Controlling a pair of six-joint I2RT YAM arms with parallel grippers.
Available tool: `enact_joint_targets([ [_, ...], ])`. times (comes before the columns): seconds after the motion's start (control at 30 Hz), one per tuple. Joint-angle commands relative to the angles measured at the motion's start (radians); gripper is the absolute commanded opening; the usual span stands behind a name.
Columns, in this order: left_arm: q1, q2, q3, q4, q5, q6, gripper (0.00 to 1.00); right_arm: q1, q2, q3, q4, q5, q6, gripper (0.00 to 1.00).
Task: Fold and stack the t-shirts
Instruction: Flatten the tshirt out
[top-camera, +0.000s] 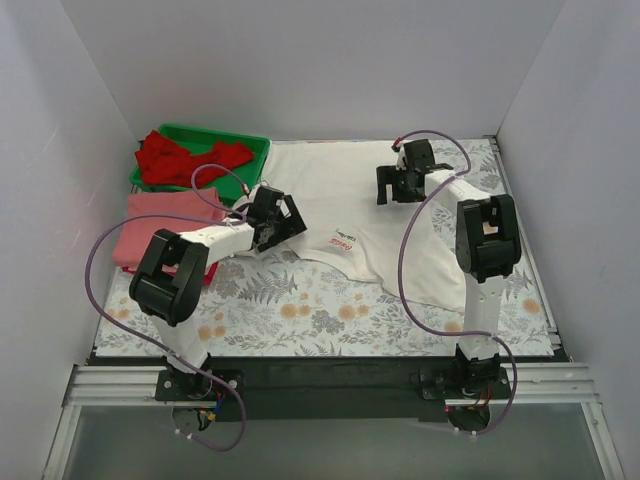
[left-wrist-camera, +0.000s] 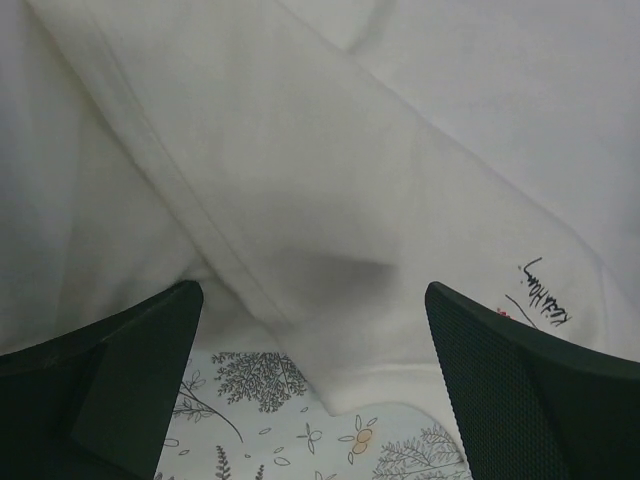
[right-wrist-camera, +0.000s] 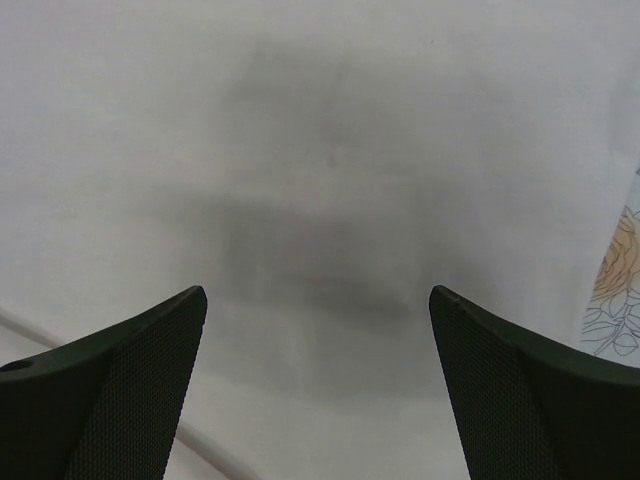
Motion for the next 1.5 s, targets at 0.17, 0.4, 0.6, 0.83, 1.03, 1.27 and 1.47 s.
enact_joint_targets([
  [0.17,0.045,0.288,0.284,-0.057,-0.003,0.018,0.95,0.001,-0.093,-0.266,0.016,-0.018,0.080,0.98],
  [0.4,0.035,0.594,0.746,-0.113,0.205,0.067,0.95,0.097,-0.415,-0.759,0.107,-0.078,0.239,0.97],
  [0.6,0.017,0.928,1.325,-0.234,0.331,0.120,0.96,0.428,-0.541,-0.932,0.191,-0.163,0.400,0.96],
  [0.83,0.017,0.973,1.363,-0.066,0.475,0.095,0.98,0.642,-0.595,-0.738,0.123,-0.028,0.327,0.97],
  [1.03,0.015,0.703,1.159,-0.044,0.388,0.201,0.98,0.570,-0.705,-0.707,0.015,0.149,0.296,0.98],
  [1.27,0.015,0.320,0.788,-0.054,0.210,0.238,0.98,0.306,-0.791,-0.762,-0.014,0.165,0.279,0.98],
  [1.47,-0.008,0.004,0.348,0.008,0.169,0.180,0.98,0.200,-0.721,-0.752,-0.005,0.172,0.235,0.98],
])
